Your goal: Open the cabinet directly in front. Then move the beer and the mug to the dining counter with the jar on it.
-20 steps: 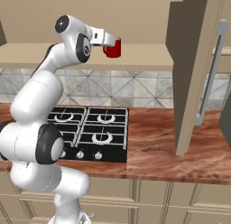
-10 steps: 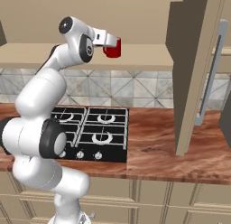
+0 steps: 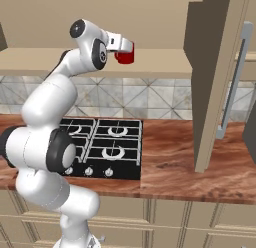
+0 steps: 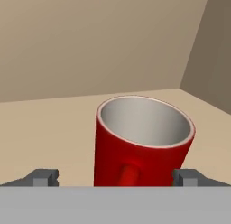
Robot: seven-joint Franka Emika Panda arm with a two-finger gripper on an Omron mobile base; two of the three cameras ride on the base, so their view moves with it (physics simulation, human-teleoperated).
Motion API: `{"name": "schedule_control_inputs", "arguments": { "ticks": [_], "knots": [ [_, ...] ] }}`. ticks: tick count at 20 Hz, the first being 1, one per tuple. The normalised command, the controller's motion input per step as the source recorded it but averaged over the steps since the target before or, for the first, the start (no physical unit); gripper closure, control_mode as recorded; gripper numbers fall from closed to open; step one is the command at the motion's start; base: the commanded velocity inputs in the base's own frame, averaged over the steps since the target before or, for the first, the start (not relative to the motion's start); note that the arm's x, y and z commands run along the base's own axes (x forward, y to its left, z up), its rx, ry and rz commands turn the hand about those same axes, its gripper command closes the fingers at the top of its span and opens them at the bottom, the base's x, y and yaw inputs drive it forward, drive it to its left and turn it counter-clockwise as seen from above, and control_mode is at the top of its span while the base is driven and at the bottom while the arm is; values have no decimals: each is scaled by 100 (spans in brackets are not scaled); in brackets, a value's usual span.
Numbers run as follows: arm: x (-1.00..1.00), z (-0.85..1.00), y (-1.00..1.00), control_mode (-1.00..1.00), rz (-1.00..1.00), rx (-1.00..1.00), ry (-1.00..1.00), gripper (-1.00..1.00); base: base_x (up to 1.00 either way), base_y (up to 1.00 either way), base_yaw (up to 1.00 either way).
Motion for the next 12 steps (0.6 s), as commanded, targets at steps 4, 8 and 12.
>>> {"name": "schedule_control_inputs", "arguments": {
  "ticks": [4,8,12],
  "knots": [
    [13,0,-2,-100,0,0,0,-100,0,0,0],
    [10,0,0,-100,0,0,0,100,0,0,0],
    [0,0,0,-100,0,0,0,100,0,0,0]
  ]
}}
